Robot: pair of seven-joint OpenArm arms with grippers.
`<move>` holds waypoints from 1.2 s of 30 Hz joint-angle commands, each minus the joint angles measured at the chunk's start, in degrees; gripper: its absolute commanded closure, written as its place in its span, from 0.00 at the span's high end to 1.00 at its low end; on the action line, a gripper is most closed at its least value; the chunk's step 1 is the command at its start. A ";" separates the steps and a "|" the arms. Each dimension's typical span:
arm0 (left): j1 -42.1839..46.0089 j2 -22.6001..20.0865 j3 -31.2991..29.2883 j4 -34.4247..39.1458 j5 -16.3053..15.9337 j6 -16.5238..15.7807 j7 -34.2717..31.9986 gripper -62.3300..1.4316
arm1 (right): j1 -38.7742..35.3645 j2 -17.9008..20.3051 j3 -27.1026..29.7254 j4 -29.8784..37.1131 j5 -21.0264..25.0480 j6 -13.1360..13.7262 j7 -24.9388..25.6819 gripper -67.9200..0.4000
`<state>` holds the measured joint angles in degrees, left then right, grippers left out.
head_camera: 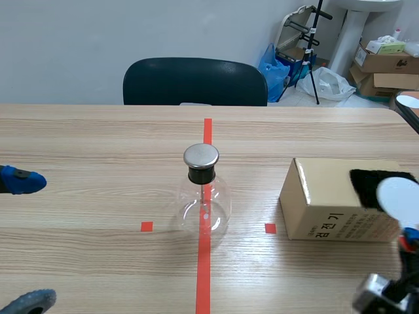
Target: Do the electroscope experiment
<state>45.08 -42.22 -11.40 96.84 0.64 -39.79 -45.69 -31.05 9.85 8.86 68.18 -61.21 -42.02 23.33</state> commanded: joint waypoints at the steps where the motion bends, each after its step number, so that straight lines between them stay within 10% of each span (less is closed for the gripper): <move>1: -0.02 0.42 0.07 0.13 -0.79 -0.09 -0.85 1.00 | -0.33 1.09 0.83 0.48 -1.36 -2.84 9.09 0.02; 3: -0.02 0.42 0.07 0.13 -0.79 -0.09 -0.83 1.00 | 0.13 1.07 0.83 0.48 -0.92 -2.84 15.56 0.02; 8: -0.04 0.42 0.07 0.13 -0.79 -0.09 -0.83 1.00 | -0.70 0.94 1.25 0.48 -0.76 -2.84 -0.09 0.02; 12: -0.02 0.42 0.07 0.13 -0.79 -0.09 -0.83 1.00 | -0.24 1.18 1.27 0.50 -2.10 -2.84 17.92 0.02; 16: -0.04 0.39 0.07 0.13 -0.79 -0.09 -0.83 1.00 | -0.85 0.96 1.81 0.48 -1.75 -2.84 -1.86 0.02; 20: -0.04 0.42 0.07 0.13 -0.79 -0.09 -0.83 1.00 | -0.24 1.18 1.88 0.50 -2.25 -2.84 14.34 0.02; 24: -0.04 0.39 0.07 0.13 -0.79 -0.09 -0.83 1.00 | -0.87 1.11 2.12 0.48 -1.55 -2.84 0.09 0.02; 28: -0.04 0.42 0.07 0.13 -0.83 -0.09 -0.87 1.00 | -0.39 1.09 2.05 0.48 -1.62 -2.84 13.97 0.02; 32: -0.04 0.42 0.07 0.13 -0.83 -0.09 -0.87 1.00 | -0.85 1.11 2.23 0.48 -1.86 -2.84 1.09 0.02; 36: -0.04 0.42 0.07 0.13 -0.87 -0.09 -0.96 1.00 | -0.55 1.18 1.99 0.48 -2.03 -2.84 14.16 0.02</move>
<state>45.08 -42.22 -11.40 96.75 0.64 -39.79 -45.69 -31.81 11.31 11.55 68.18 -64.03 -42.11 39.00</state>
